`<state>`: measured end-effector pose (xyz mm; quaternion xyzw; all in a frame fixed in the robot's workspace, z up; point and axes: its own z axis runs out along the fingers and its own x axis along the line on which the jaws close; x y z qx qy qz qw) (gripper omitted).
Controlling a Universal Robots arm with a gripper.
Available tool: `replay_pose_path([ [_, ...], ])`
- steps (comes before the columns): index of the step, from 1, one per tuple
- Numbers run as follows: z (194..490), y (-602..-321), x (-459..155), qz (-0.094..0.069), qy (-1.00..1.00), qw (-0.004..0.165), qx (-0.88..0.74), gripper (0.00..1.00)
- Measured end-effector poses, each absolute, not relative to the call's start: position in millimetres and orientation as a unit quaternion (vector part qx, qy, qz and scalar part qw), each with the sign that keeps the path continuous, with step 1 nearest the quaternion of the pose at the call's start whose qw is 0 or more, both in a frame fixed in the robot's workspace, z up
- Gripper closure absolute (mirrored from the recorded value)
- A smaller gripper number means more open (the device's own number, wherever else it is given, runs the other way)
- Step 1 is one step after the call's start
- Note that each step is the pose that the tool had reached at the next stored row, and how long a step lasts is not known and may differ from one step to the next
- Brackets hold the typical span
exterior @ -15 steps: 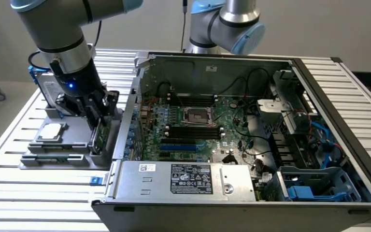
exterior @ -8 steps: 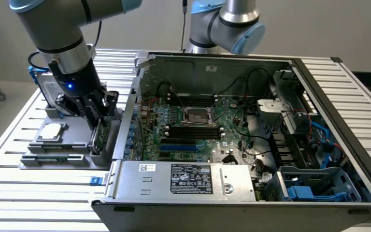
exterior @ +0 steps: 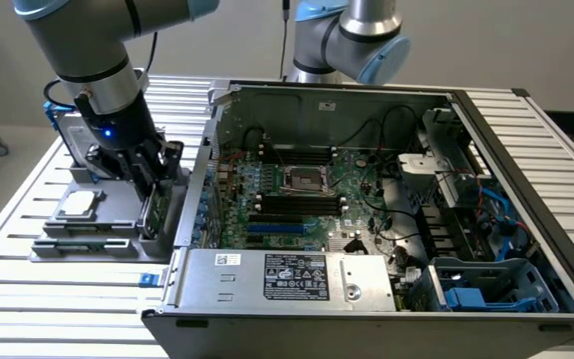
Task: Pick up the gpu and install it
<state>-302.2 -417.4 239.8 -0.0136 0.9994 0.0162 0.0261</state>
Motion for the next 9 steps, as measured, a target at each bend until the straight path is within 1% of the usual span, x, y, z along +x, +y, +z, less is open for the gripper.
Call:
replay_pose_path([
  [1, 239.7, -417.4, -302.2, 0.016, 0.999, 0.026, -0.013, 0.66],
  [2, 239.8, -417.4, -302.2, 0.016, 0.999, 0.026, -0.012, 0.66],
  [3, 239.8, -417.4, -302.2, 0.016, 0.999, 0.026, -0.012, 0.72],
  [9, 239.7, -417.4, -302.2, 0.016, 0.999, 0.026, -0.011, 0.74],
])
